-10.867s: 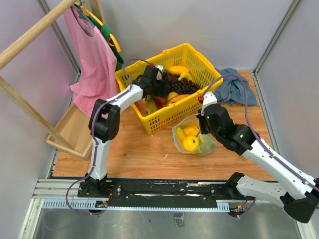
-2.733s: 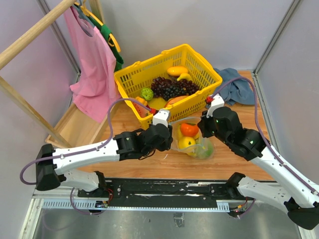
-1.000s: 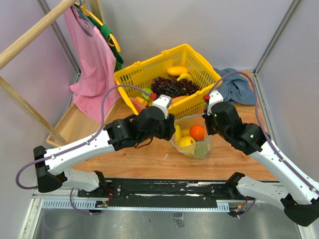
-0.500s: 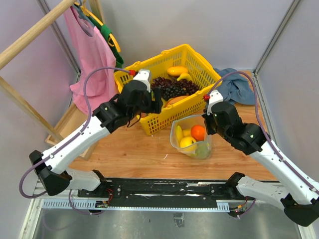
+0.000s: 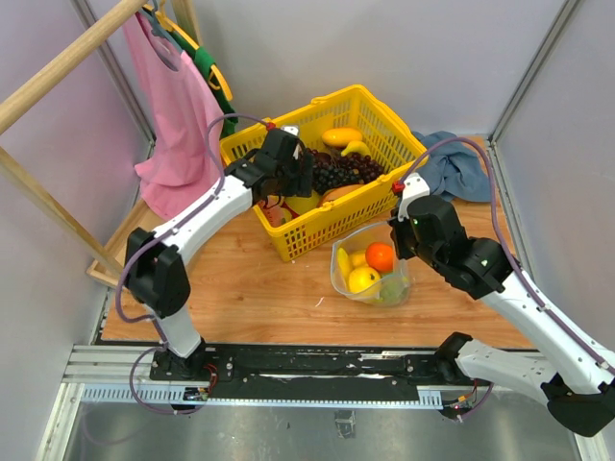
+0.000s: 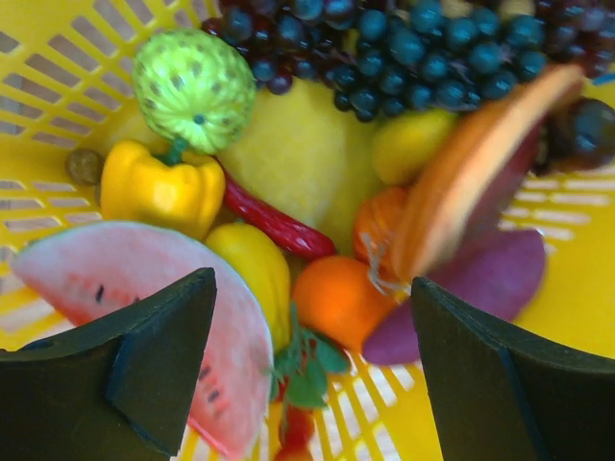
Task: Place the food in the zip-top bag and seal the zipper
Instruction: Pick up the fake fruit from the bin.
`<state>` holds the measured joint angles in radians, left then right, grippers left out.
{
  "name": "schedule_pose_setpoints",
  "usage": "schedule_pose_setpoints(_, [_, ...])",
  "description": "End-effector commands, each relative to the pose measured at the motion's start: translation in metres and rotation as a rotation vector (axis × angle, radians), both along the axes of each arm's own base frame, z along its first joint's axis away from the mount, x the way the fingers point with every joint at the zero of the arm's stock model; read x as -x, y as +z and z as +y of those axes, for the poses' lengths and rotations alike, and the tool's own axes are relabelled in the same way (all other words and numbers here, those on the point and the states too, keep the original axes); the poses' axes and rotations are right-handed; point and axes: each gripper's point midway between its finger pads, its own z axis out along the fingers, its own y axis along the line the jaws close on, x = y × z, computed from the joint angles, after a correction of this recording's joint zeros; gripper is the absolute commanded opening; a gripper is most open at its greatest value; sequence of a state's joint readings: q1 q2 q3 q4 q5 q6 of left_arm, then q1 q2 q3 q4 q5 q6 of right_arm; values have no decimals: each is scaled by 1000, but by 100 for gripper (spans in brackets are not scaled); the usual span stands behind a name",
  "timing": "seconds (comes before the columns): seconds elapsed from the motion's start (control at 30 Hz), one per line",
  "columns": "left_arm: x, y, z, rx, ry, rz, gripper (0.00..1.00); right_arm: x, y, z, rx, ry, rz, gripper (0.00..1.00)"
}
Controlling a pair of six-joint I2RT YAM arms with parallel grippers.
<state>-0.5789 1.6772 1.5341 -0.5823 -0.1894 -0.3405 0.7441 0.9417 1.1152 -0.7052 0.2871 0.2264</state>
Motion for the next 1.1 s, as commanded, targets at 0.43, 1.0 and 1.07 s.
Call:
schedule_pose_setpoints(0.43, [-110, -66, 45, -286, 238, -54, 90, -5, -6, 10, -47, 13, 4, 1])
schedule_pose_setpoints(1.0, [-146, -134, 46, -208, 191, -12, 92, -6, -22, 17, -35, 31, 41, 1])
schedule_pose_setpoints(1.07, [-147, -140, 45, -205, 181, -10, 93, -6, -23, 18, -36, 35, 44, 1])
